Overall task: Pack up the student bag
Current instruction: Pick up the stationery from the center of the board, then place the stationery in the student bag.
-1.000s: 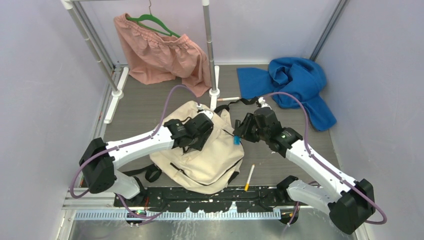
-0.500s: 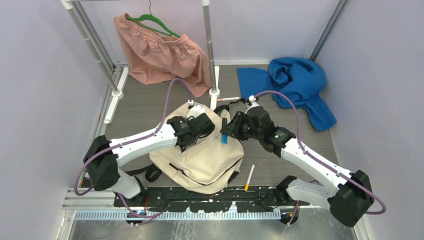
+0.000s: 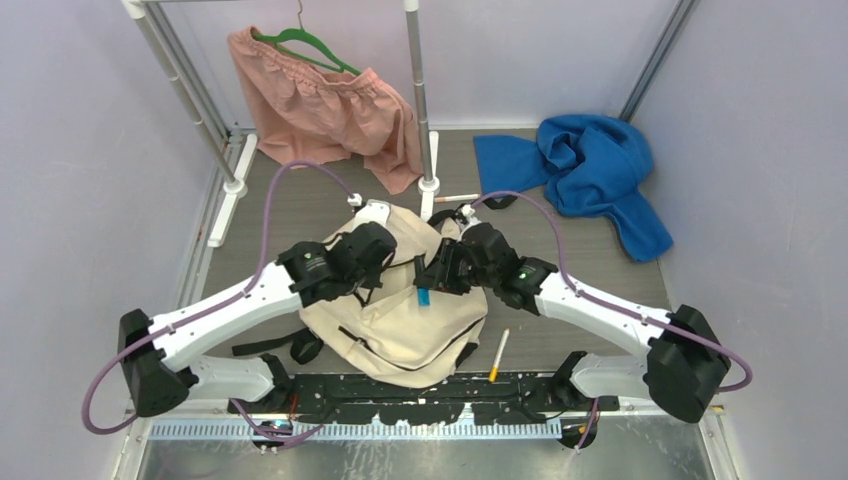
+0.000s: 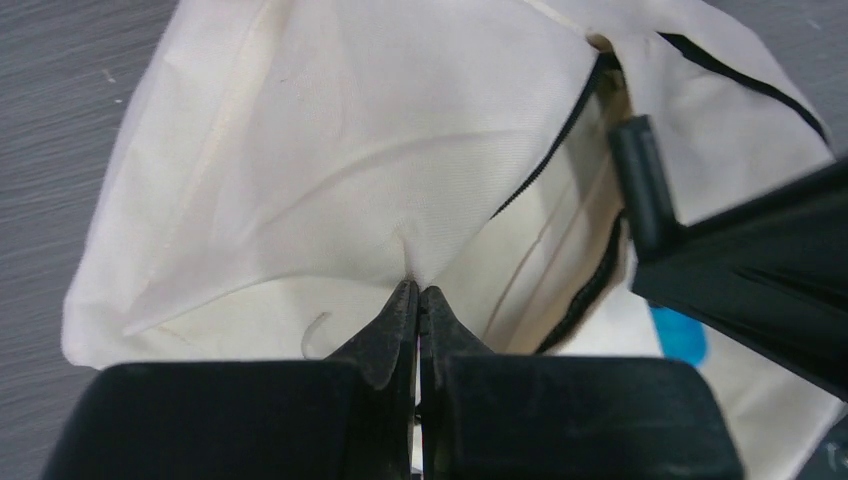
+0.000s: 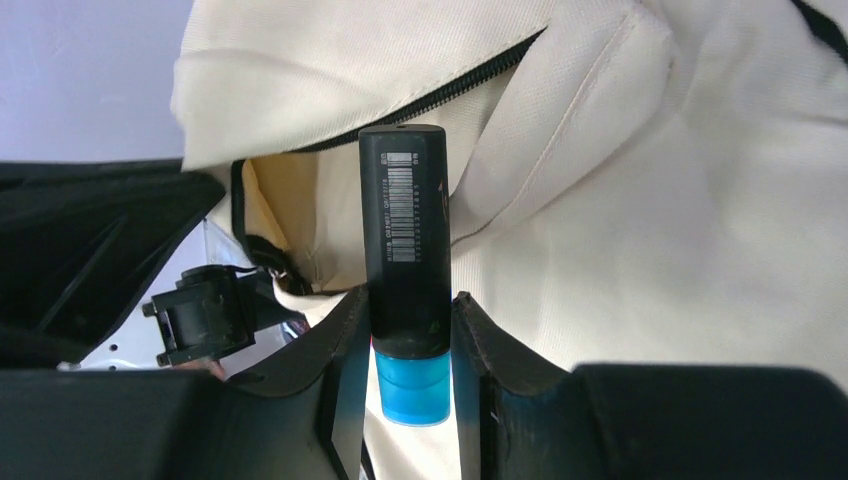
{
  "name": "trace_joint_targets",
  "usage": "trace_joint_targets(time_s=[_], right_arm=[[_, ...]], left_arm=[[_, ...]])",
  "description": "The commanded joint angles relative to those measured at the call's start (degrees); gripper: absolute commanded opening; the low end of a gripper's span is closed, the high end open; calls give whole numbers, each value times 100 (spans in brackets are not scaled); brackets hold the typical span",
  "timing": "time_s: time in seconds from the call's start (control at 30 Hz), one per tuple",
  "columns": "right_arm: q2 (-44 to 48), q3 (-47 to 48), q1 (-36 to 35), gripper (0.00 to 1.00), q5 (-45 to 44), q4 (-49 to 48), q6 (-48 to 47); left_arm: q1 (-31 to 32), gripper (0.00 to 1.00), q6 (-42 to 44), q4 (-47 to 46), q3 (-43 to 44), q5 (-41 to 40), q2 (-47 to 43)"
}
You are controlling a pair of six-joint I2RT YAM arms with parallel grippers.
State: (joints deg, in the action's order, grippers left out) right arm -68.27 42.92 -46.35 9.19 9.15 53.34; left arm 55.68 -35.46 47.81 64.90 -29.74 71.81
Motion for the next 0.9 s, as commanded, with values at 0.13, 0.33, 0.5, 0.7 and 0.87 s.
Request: trace_joint_targets(time_s=[0.13, 0.33, 0.5, 0.7, 0.87], right_arm=[[-422, 101, -237, 1, 675, -403, -251], [-627, 386, -680, 1, 309, -17, -490], [-1028, 1003, -650, 1, -147, 244, -169], [-1194, 1394, -470, 1, -989, 91, 622], [-1382, 1217, -375, 1, -1798, -855, 1233]], left_arm=[[-44, 0, 178, -720, -153, 947, -602], [-40, 0, 127, -730, -195, 1017, -499], [-40, 0, 92, -704, -219, 1071, -602], [-40, 0, -69, -552, -303, 995, -843], [-40, 0, -113, -659, -444, 1218, -1045]])
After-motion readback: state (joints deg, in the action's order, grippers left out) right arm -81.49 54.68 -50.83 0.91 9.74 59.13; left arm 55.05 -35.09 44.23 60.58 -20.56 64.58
